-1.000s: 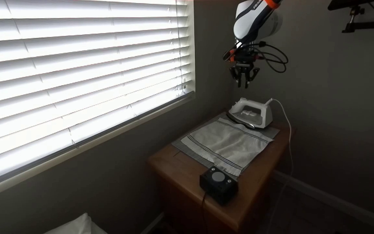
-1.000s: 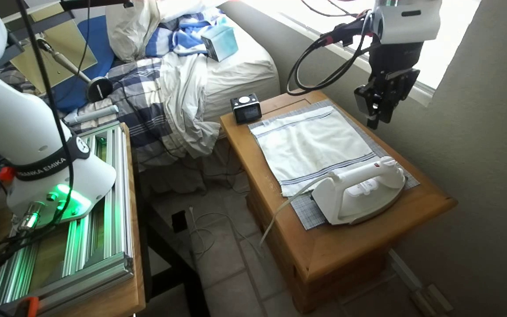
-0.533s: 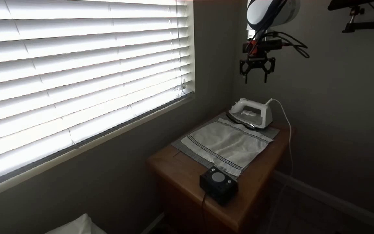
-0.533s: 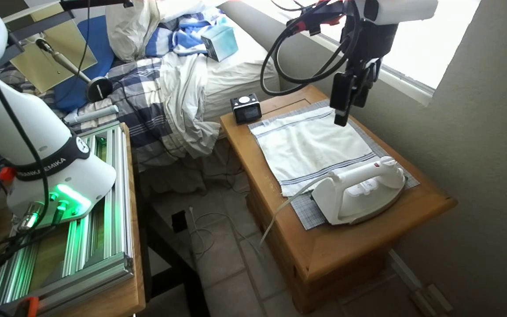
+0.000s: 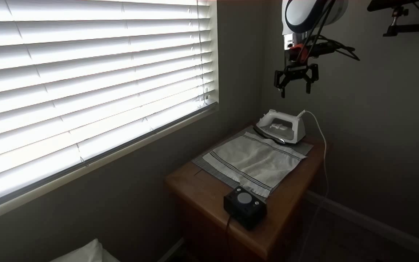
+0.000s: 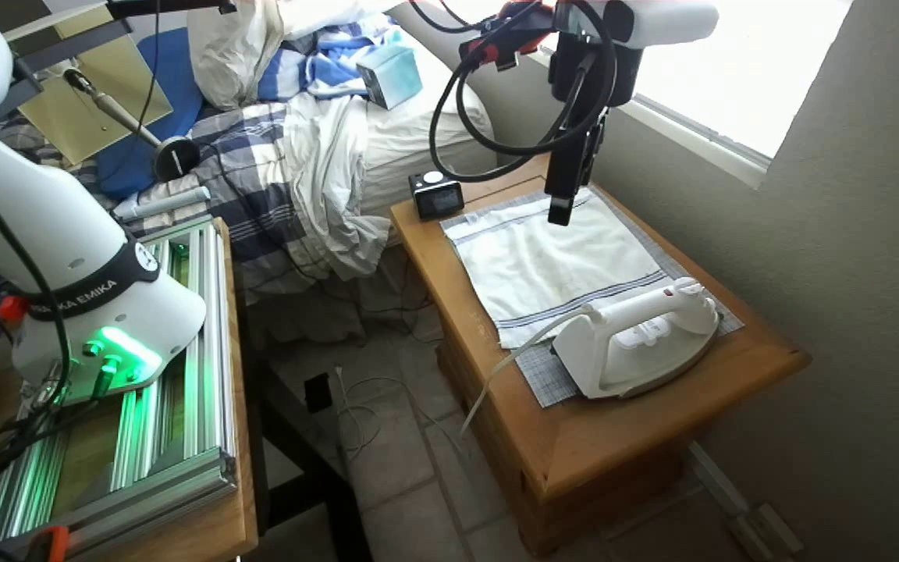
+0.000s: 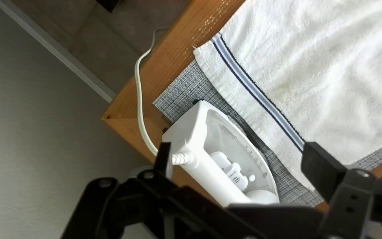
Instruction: Press the left button on the iron
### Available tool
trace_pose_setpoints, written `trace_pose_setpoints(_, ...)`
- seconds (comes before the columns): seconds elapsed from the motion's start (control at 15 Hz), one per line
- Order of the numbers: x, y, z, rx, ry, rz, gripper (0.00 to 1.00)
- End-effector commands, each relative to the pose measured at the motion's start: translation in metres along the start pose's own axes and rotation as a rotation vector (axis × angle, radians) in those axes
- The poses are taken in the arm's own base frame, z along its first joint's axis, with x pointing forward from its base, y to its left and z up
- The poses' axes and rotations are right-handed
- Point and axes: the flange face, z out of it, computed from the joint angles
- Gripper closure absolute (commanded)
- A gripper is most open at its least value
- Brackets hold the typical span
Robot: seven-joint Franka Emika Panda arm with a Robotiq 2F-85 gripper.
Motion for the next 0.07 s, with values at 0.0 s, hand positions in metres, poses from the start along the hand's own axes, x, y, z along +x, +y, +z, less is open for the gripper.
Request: trace_pose_setpoints(0.0, 0.0002, 0.0003, -0.0004, -0.001, -0.001, -0.002, 0.0)
